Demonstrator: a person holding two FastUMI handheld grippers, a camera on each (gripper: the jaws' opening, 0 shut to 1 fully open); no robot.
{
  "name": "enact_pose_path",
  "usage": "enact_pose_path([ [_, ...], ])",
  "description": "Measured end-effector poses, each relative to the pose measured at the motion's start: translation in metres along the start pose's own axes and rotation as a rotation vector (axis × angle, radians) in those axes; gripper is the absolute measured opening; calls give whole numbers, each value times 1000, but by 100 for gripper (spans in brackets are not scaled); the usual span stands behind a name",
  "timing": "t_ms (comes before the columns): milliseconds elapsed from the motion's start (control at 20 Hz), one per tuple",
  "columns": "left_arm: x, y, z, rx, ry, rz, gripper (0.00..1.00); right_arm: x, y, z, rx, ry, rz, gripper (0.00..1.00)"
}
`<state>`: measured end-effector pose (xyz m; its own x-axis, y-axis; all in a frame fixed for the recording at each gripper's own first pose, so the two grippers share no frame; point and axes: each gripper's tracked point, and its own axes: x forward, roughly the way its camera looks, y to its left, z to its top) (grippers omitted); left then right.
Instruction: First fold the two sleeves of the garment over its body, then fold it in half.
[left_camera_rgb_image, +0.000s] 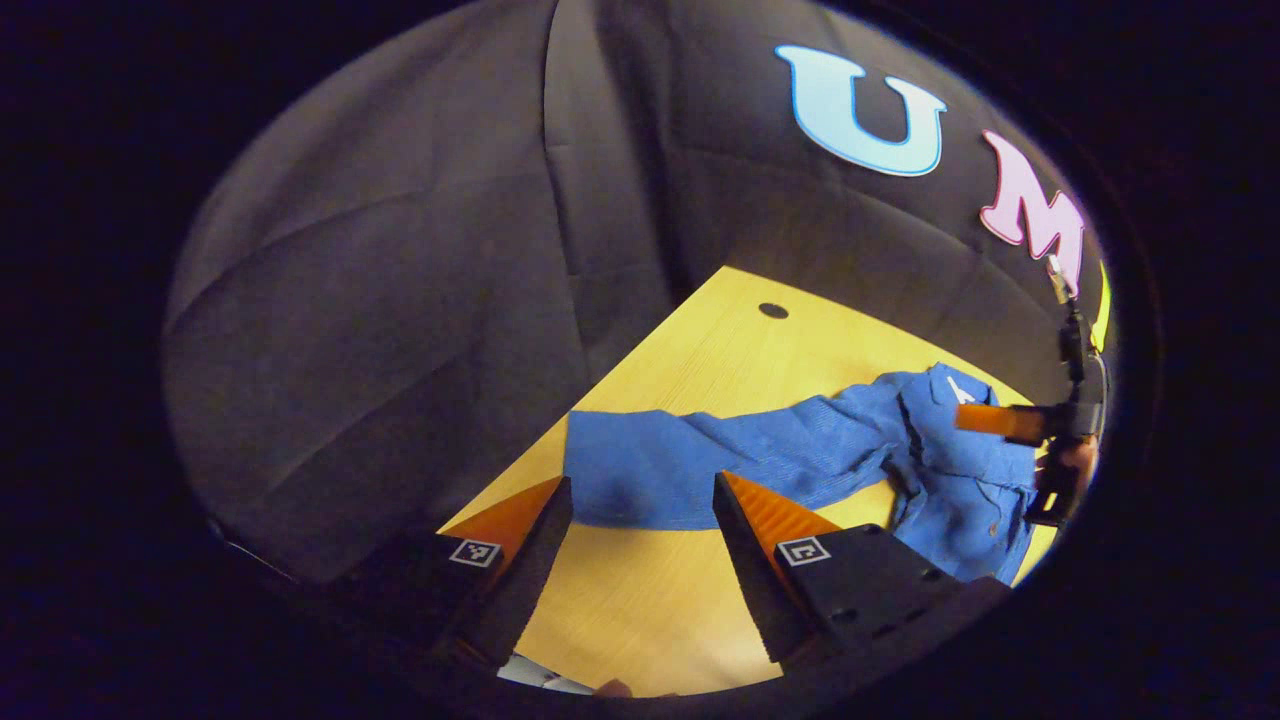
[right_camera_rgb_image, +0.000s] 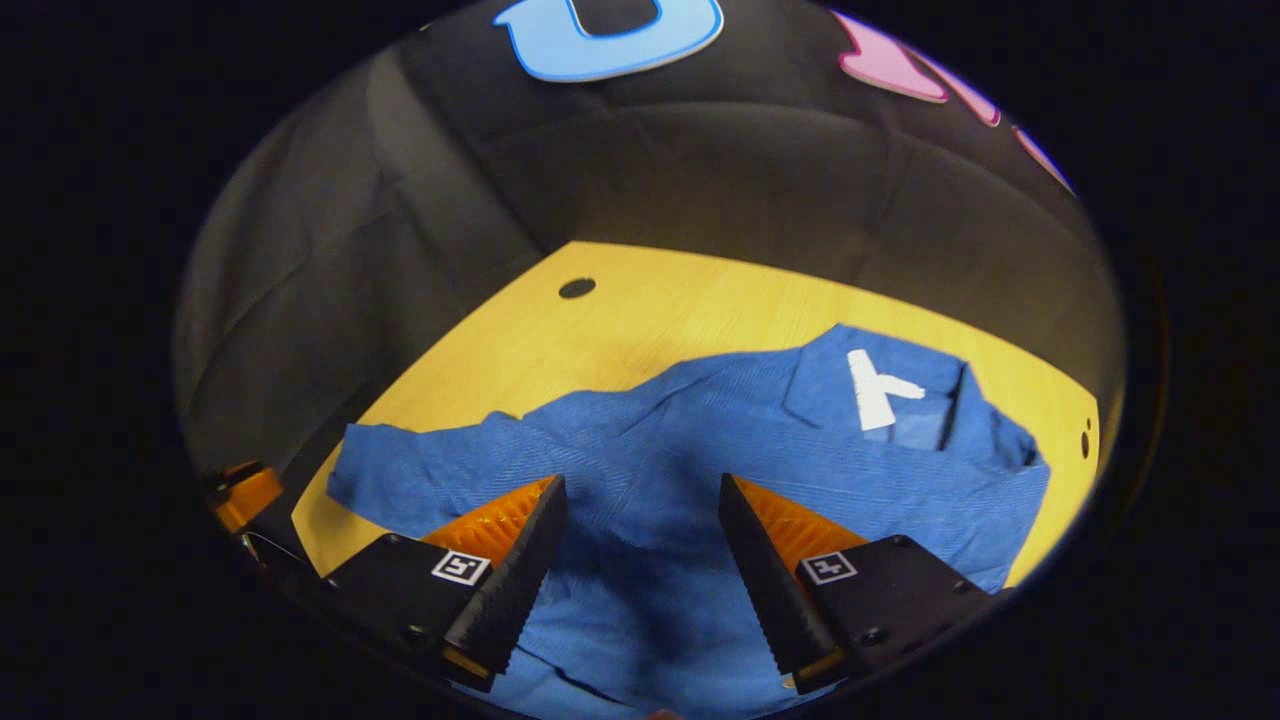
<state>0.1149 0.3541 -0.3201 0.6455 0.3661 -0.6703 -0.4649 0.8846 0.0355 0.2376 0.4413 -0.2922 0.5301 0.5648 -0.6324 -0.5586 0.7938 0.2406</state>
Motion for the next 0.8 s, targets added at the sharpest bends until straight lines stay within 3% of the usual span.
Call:
enact_pose_path([
  [150, 33, 25, -14, -8, 72, 30, 83, -78, -22, 16, 1, -107, -17, 95],
  [200, 39, 26, -17, -27, 99, 30, 83, -99, -39, 18, -20, -139, -62, 89],
  [250, 45, 29, -20, -40, 120, 30, 83, -119, -55, 9, -33, -143, -106, 94],
  [500, 78, 35, -38, 33, 203, 12, 83, -184, -107, -34, 9, -126, -262, 94],
  [550, 96, 31, -20, 70, 94, -14, 82, -195, -108, -40, 19, -127, -272, 94],
  [600, 99, 31, -28, 102, 134, -31, 80, -204, -106, -44, 29, -132, -275, 94],
  [750, 90, 28, -31, 62, 146, -36, 72, -225, -103, -51, 29, -143, -282, 94],
  [800, 92, 29, -28, 50, 131, -35, 62, -232, -101, -54, 32, -147, -285, 94],
])
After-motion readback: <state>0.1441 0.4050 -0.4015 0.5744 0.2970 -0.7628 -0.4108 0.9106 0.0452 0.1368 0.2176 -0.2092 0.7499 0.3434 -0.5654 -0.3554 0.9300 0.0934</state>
